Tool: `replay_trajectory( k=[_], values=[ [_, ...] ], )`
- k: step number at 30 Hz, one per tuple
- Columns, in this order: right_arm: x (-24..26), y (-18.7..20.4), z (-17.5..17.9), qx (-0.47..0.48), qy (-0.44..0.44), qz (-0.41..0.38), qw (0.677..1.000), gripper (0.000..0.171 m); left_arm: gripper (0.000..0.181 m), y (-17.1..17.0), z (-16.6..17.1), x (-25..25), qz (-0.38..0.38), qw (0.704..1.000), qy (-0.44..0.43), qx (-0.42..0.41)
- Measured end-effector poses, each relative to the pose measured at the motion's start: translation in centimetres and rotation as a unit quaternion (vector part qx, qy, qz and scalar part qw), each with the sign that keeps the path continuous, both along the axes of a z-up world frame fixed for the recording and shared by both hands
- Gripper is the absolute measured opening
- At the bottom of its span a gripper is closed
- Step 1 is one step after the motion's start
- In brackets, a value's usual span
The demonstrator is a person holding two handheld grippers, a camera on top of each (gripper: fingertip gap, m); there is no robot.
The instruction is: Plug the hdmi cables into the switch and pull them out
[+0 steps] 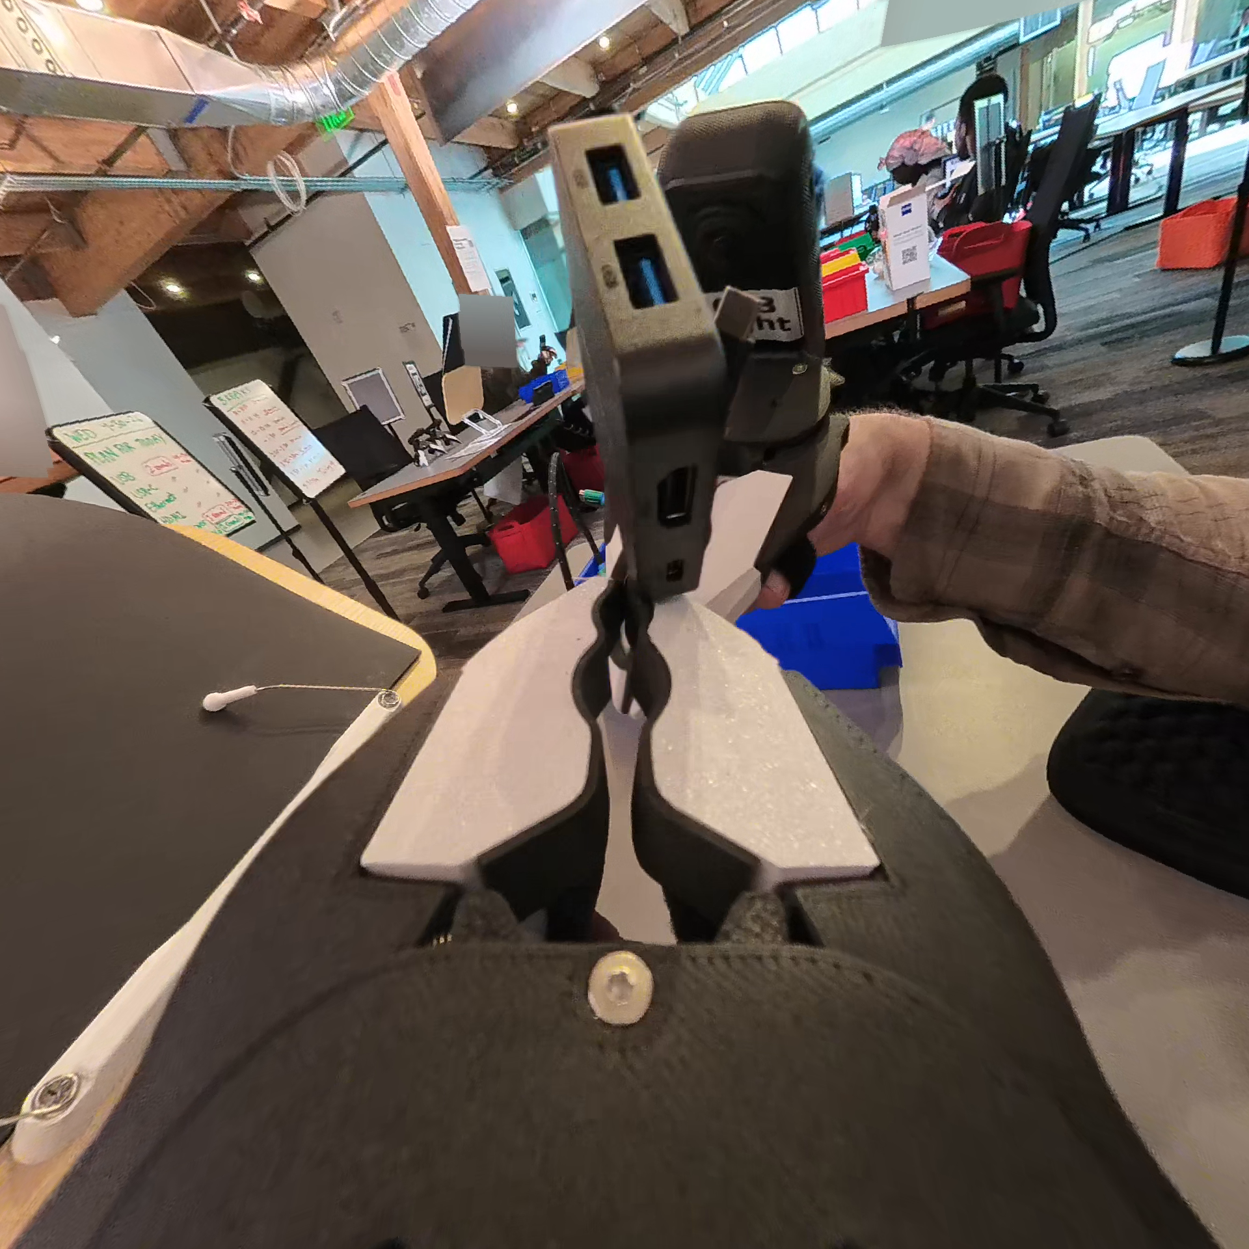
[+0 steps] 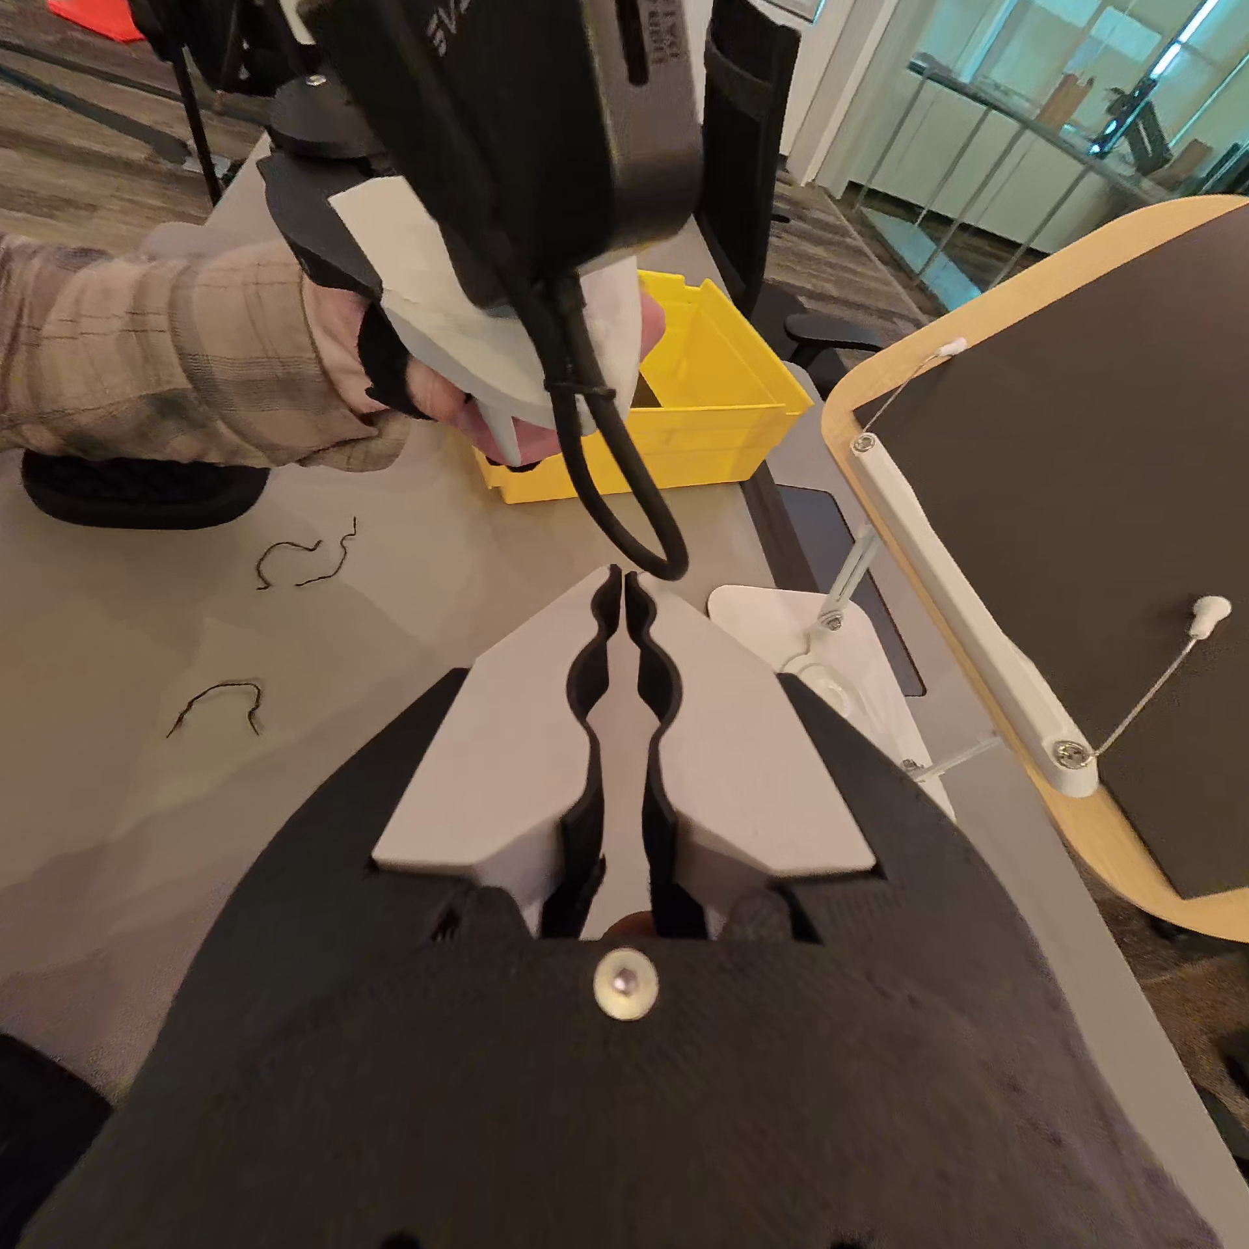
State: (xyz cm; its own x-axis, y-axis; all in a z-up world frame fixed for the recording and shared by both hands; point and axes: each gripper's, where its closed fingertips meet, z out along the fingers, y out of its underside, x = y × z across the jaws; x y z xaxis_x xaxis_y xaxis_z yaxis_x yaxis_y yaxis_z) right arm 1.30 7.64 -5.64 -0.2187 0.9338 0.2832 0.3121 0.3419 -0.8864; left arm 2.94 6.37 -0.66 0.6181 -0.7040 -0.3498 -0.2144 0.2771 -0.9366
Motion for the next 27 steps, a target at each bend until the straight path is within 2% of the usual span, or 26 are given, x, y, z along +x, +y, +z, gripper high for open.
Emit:
replay_trajectory(
  k=[6, 15, 22, 27],
  values=[
    [-0.9, 1.0, 0.8, 0.067, 0.036, -0.026, 0.997, 0.0, 0.001, -0.2, 0.3, -0.3, -0.018, 0.999, -0.025, -0.012],
    [-1.3, 1.3, 1.2, 0.07, 0.05, -0.039, 0.996, 0.0, 0.001, -0.4, 0.1, -0.1, -0.03, 0.999, -0.024, -0.02],
    [-1.7, 1.4, 1.8, 0.053, 0.075, -0.042, 0.995, 0.0, 0.001, -1.2, -2.5, 2.0, -0.059, 0.996, 0.062, -0.023],
    [-1.5, 0.0, 3.1, 0.014, 0.113, -0.002, 0.994, 0.0, 0.001, -1.3, -3.9, 2.8, -0.055, 0.992, 0.115, -0.015]
  ],
)
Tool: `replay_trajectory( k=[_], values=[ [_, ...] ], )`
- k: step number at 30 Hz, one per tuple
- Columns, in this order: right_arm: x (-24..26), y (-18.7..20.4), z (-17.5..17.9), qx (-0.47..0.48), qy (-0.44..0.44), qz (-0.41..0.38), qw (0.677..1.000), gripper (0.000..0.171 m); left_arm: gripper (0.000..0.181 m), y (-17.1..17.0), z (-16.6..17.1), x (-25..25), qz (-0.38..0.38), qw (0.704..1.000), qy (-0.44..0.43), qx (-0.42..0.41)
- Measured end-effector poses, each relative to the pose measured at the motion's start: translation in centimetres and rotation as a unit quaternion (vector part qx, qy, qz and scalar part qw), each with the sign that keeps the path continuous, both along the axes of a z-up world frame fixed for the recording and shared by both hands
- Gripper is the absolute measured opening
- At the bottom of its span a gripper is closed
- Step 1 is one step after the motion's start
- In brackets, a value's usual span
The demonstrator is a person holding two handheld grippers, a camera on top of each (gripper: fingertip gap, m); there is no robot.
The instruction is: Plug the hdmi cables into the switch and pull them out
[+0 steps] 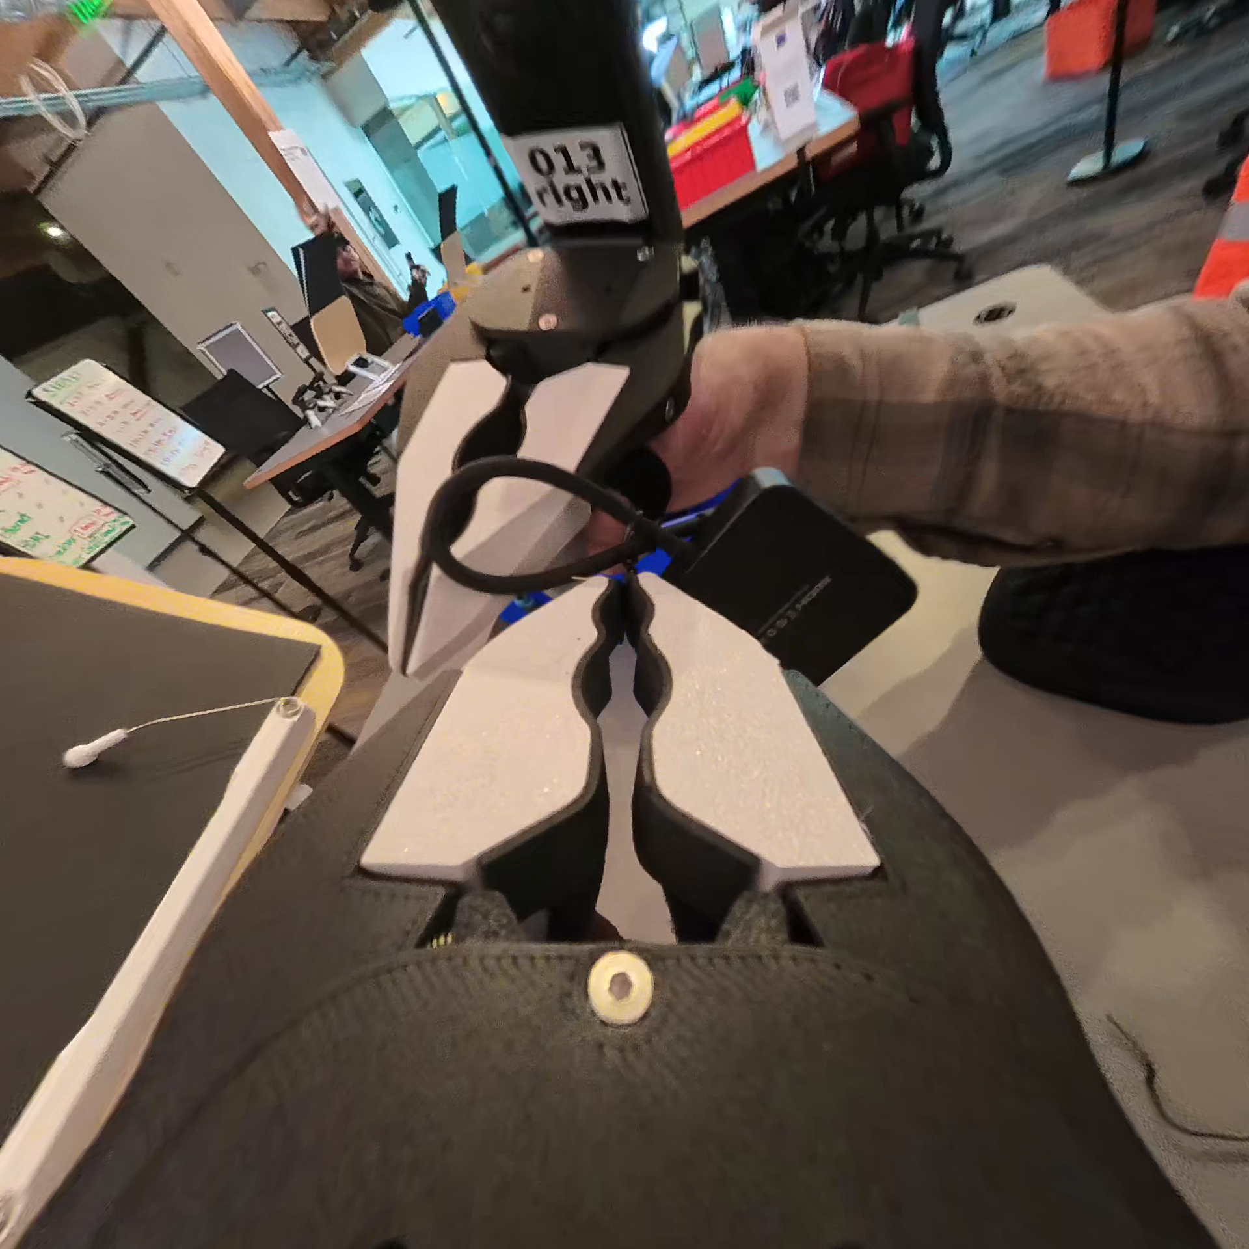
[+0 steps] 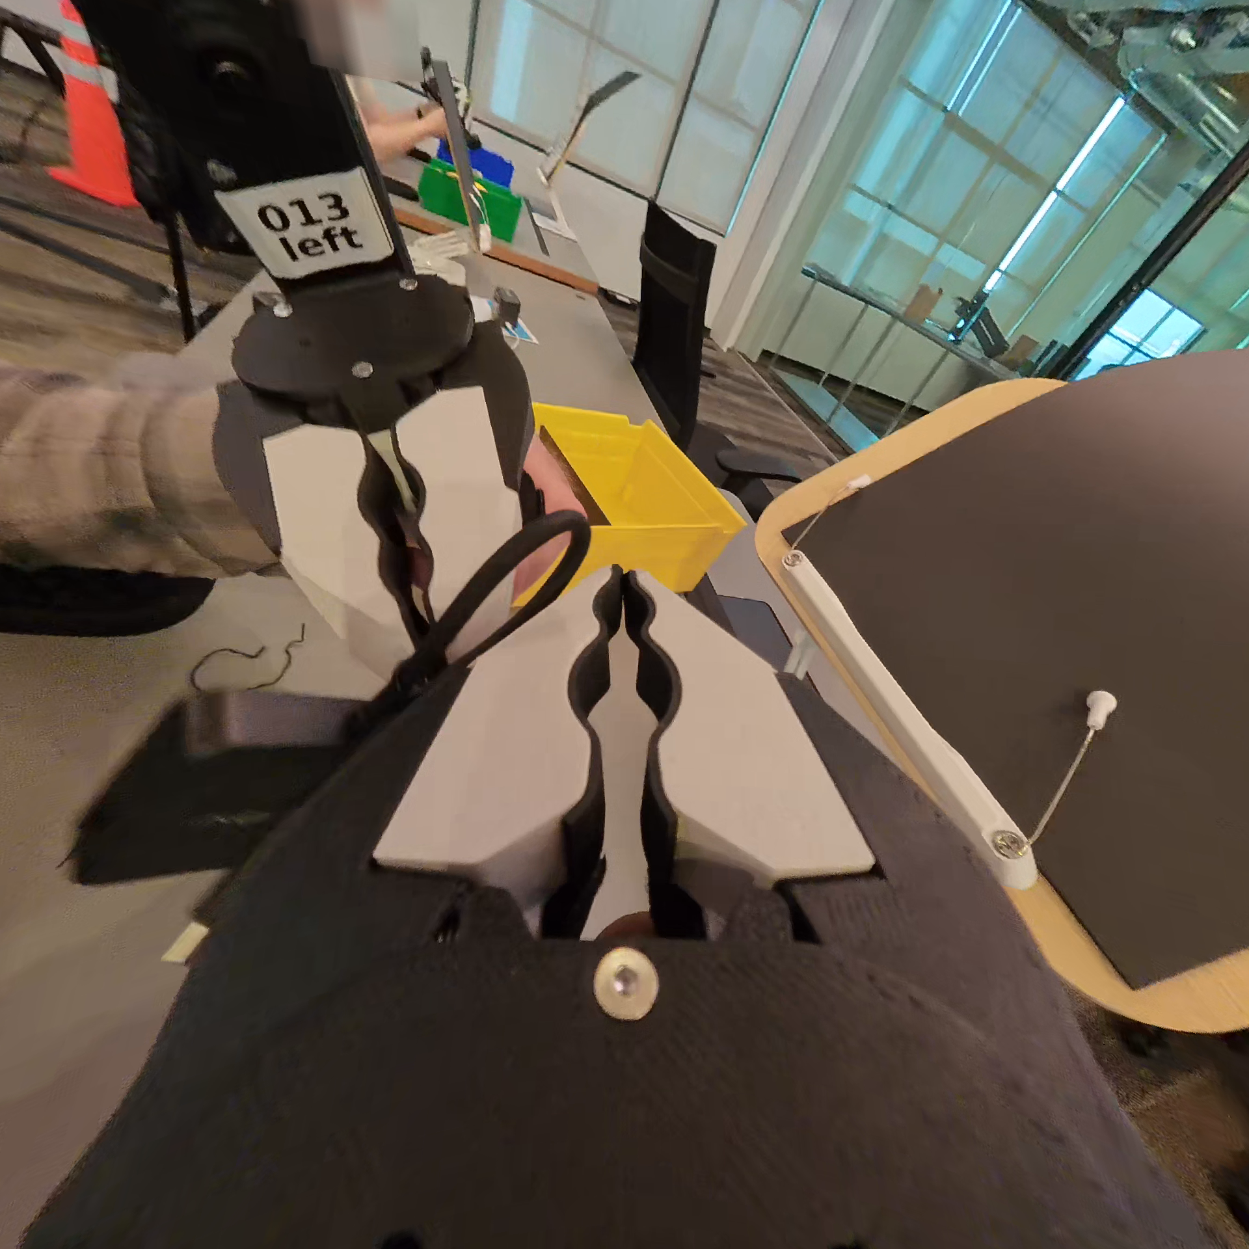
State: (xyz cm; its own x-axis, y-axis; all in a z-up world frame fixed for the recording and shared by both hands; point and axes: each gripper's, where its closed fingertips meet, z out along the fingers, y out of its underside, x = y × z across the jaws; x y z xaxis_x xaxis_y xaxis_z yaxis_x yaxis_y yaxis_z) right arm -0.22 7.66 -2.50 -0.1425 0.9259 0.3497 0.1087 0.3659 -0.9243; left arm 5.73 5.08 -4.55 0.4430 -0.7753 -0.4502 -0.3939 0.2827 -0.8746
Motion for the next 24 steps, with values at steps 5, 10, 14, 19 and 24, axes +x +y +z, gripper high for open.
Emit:
replay_trajectory(
  k=[5, 10, 14, 19, 24],
  values=[
    [0.5, -1.7, 1.1, -0.032, 0.026, 0.056, 0.998, 0.0, 0.001, 0.8, -1.7, -0.2, 0.029, 0.998, 0.059, 0.006],
    [1.7, -3.8, 1.0, -0.05, 0.011, 0.121, 0.991, 0.0, 0.001, 1.6, -1.8, -1.0, 0.059, 0.996, 0.071, 0.009],
    [2.6, -5.4, -0.6, -0.032, -0.047, 0.158, 0.986, 0.0, 0.002, 2.1, -1.6, -1.5, 0.078, 0.994, 0.071, 0.012],
    [3.6, -6.0, -3.2, -0.005, -0.132, 0.16, 0.978, 0.0, 0.001, 2.8, -1.5, -1.9, 0.112, 0.99, 0.078, 0.026],
    [3.9, -4.7, -5.5, 0.012, -0.197, 0.12, 0.973, 0.0, 0.001, 3.2, -0.7, -2.0, 0.139, 0.987, 0.068, 0.048]
  ],
)
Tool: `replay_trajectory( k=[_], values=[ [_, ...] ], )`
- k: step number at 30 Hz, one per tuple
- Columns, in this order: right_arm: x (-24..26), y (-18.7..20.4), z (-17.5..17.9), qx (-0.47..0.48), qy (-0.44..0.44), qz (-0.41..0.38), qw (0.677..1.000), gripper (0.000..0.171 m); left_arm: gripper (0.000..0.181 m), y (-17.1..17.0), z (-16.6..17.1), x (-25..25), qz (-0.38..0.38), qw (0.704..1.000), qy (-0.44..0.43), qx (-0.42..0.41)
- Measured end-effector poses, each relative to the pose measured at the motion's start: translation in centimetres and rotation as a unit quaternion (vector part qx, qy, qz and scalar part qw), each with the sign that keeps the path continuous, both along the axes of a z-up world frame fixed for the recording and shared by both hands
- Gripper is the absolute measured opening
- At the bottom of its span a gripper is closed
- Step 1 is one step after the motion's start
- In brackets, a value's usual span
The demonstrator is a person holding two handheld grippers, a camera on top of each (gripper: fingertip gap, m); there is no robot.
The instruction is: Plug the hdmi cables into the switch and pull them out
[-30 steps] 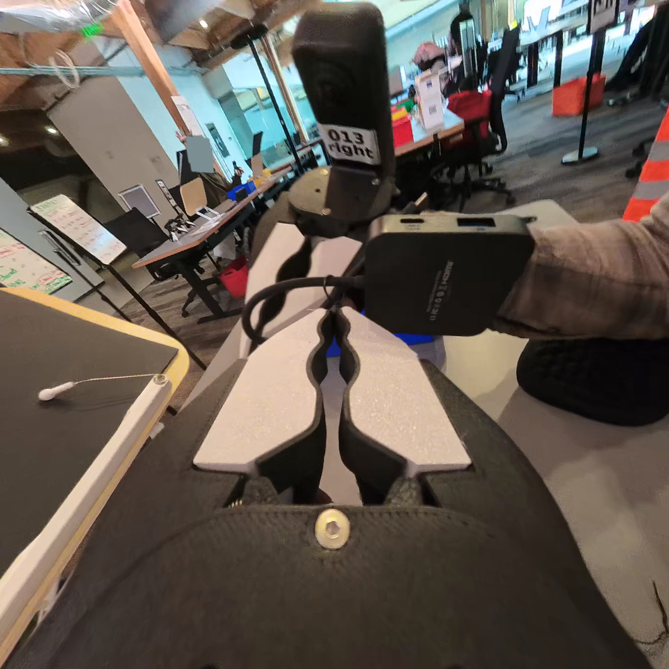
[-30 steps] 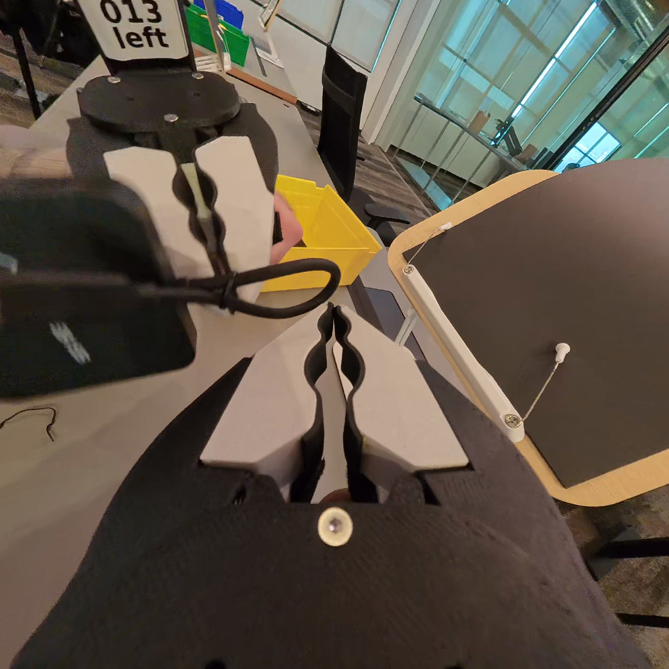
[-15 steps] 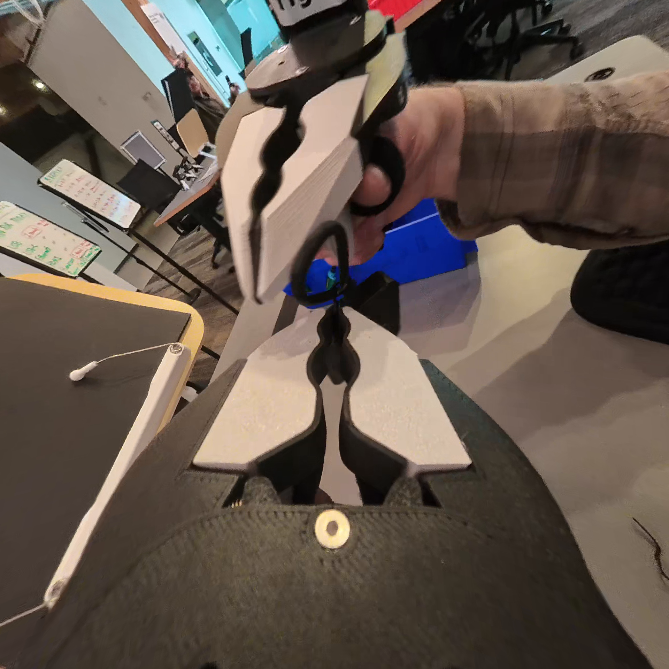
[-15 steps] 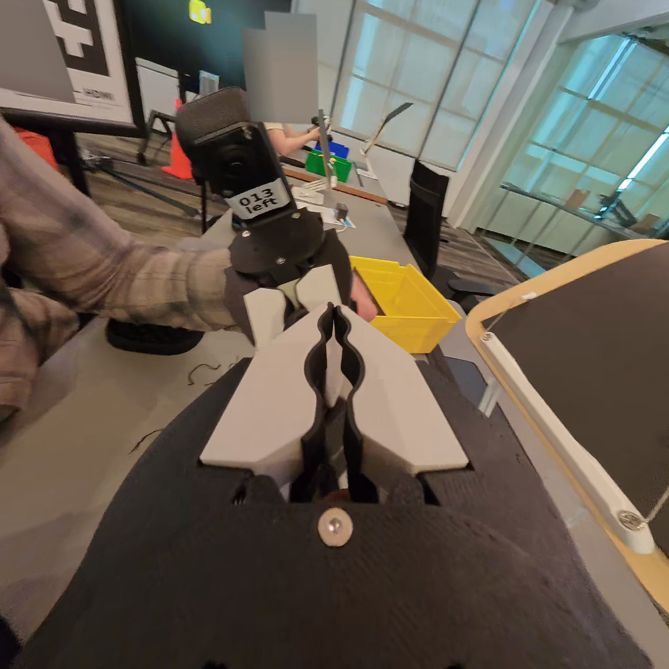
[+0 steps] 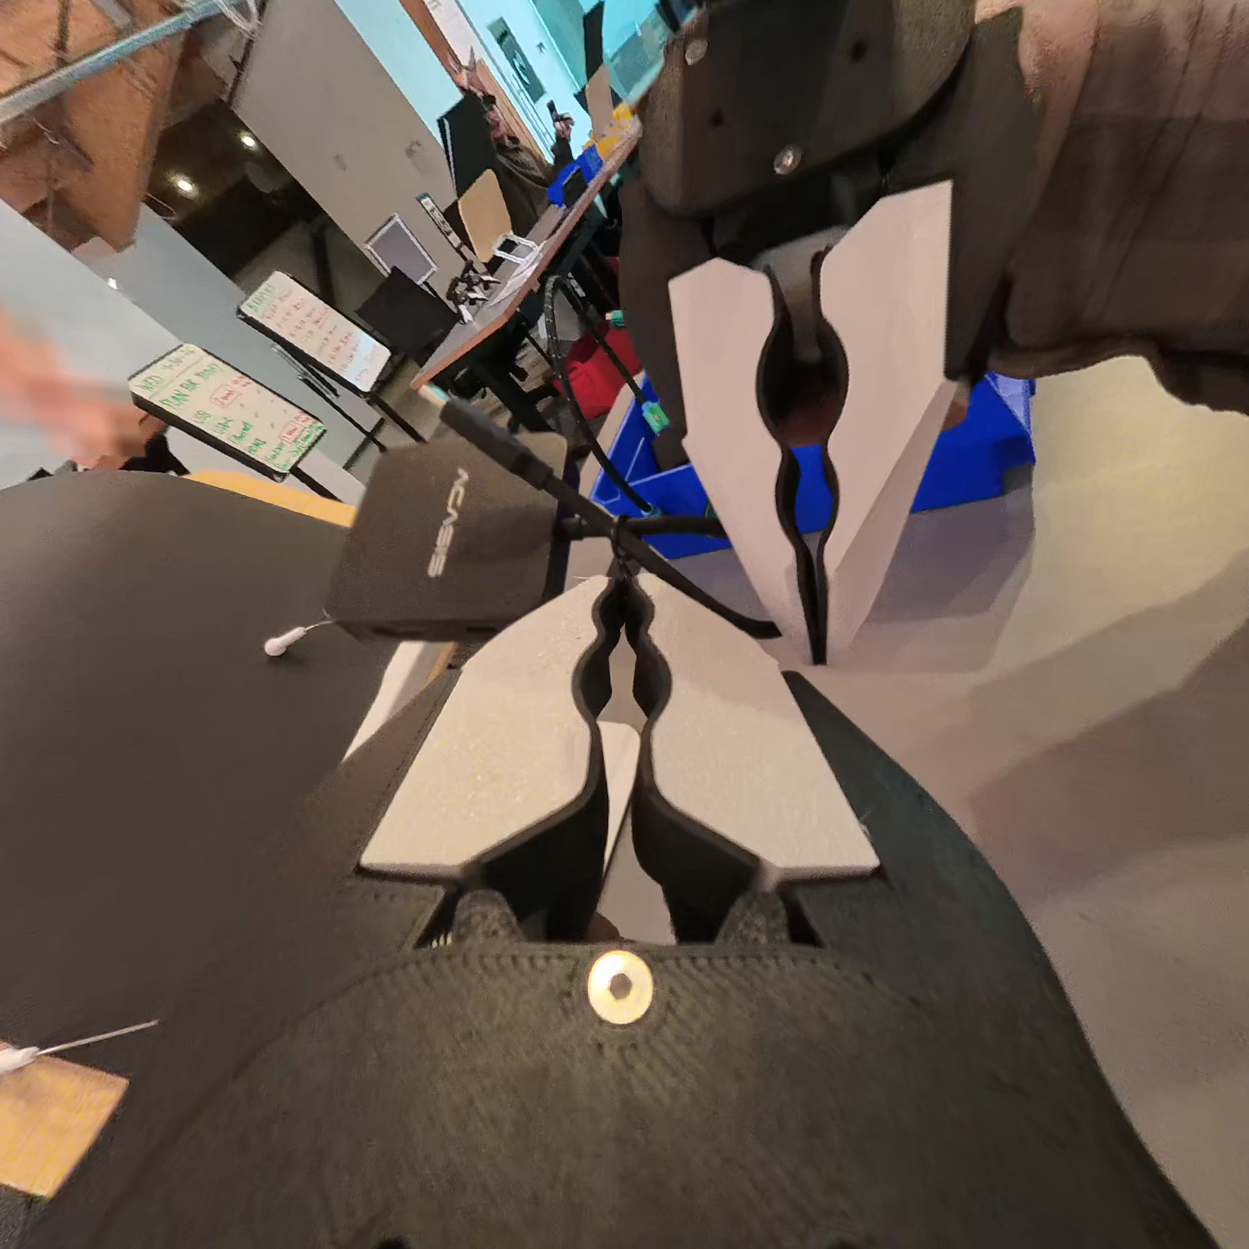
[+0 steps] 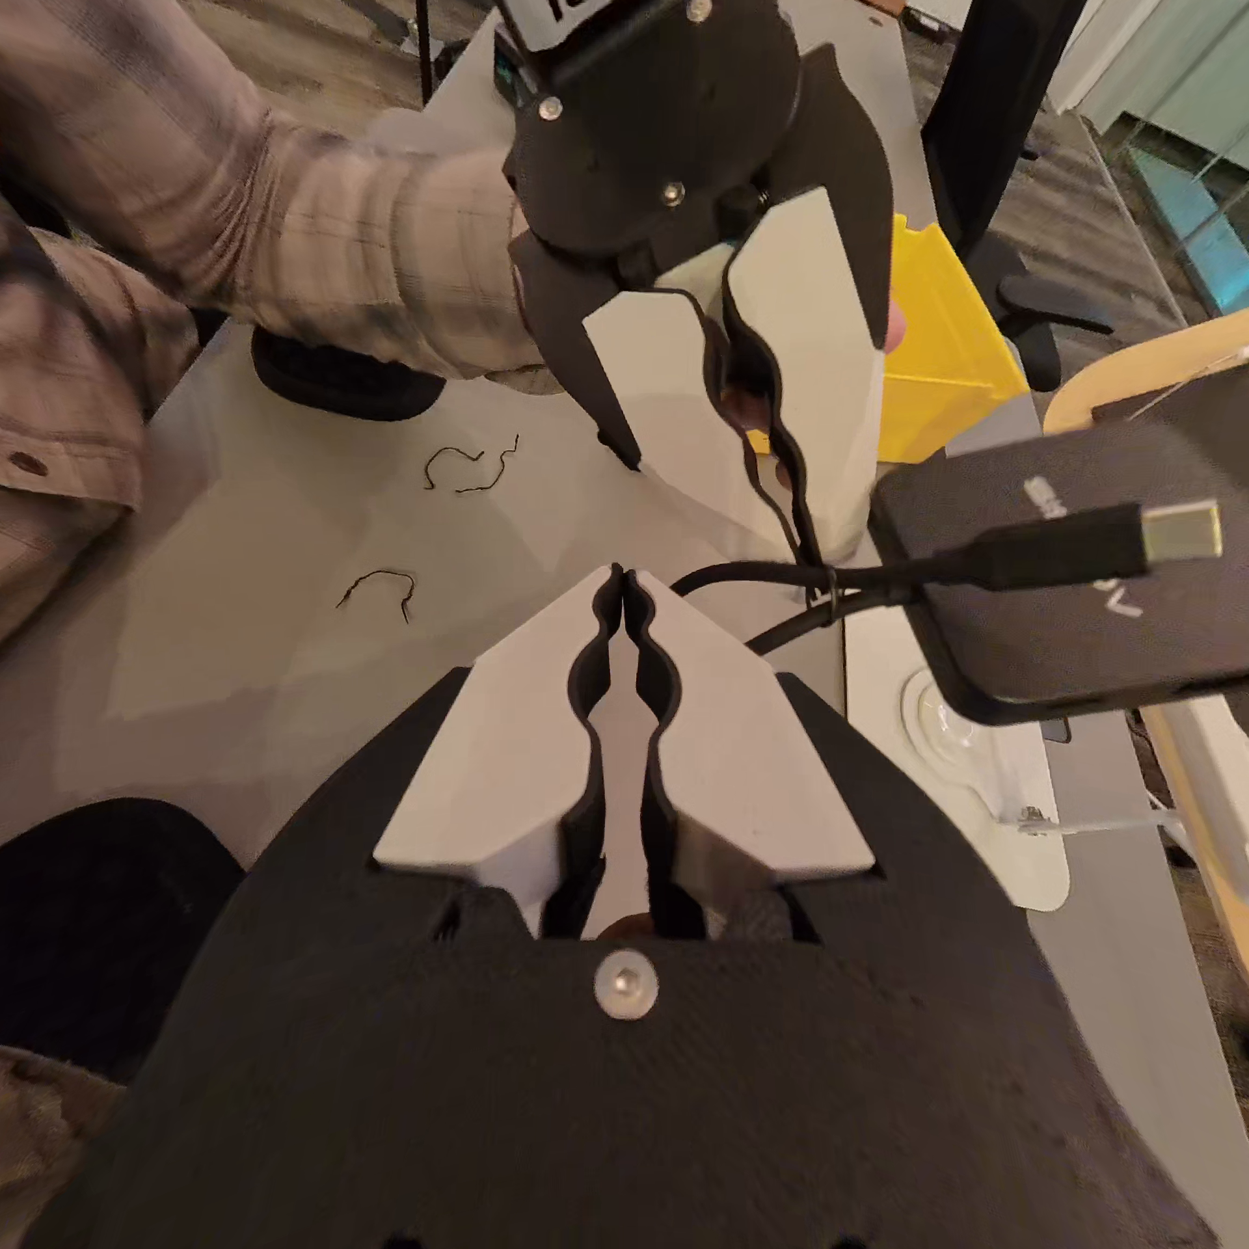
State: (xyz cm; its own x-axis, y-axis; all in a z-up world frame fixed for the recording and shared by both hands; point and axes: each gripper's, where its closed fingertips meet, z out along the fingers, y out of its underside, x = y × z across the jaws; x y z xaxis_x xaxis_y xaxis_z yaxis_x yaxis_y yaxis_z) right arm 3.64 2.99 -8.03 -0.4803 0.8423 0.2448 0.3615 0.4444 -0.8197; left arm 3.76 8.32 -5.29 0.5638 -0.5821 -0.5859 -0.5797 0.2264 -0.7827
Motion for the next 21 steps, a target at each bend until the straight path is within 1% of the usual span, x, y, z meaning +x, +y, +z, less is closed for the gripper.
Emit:
replay_trajectory(
  k=[5, 9, 10, 13, 15, 17, 18, 21],
  values=[
    [-0.1, 0.9, -0.4, -0.002, -0.006, -0.019, 1.0, 0.0, 0.001, -0.2, 0.6, 0.2, 0.003, 1.0, 0.001, 0.019],
    [-0.7, 3.4, -1.9, 0.04, -0.025, -0.073, 0.996, 0.0, 0.001, -0.7, 1.3, 0.6, -0.013, 0.999, -0.02, 0.023],
    [-1.1, 4.3, -1.8, 0.044, -0.017, -0.092, 0.995, 0.0, 0.001, -0.8, 1.4, 0.5, -0.01, 0.999, -0.013, 0.028],
    [-2.1, 4.9, -0.9, 0.028, 0.026, -0.101, 0.994, 0.0, 0.002, -1.1, 1.7, 0.5, -0.016, 0.999, -0.019, 0.025],
    [-2.6, 5.6, -0.5, 0.018, 0.041, -0.121, 0.992, 0.0, 0.001, -1.2, 1.3, 0.5, -0.021, 1.0, -0.005, 0.02],
    [-3.2, 6.3, 0.1, 0.014, 0.068, -0.136, 0.988, 0.0, 0.001, -2.1, 0.9, 1.4, -0.059, 0.998, -0.002, 0.007],
    [-3.4, 6.3, 0.3, 0.01, 0.076, -0.137, 0.988, 0.0, 0.001, -2.5, 0.5, 1.9, -0.07, 0.997, 0.007, 0.001],
    [-3.8, 6.2, 1.5, 0.008, 0.114, -0.133, 0.985, 0.0, 0.001, -2.6, -1.2, 2.6, -0.071, 0.996, 0.062, -0.009]
  ],
)
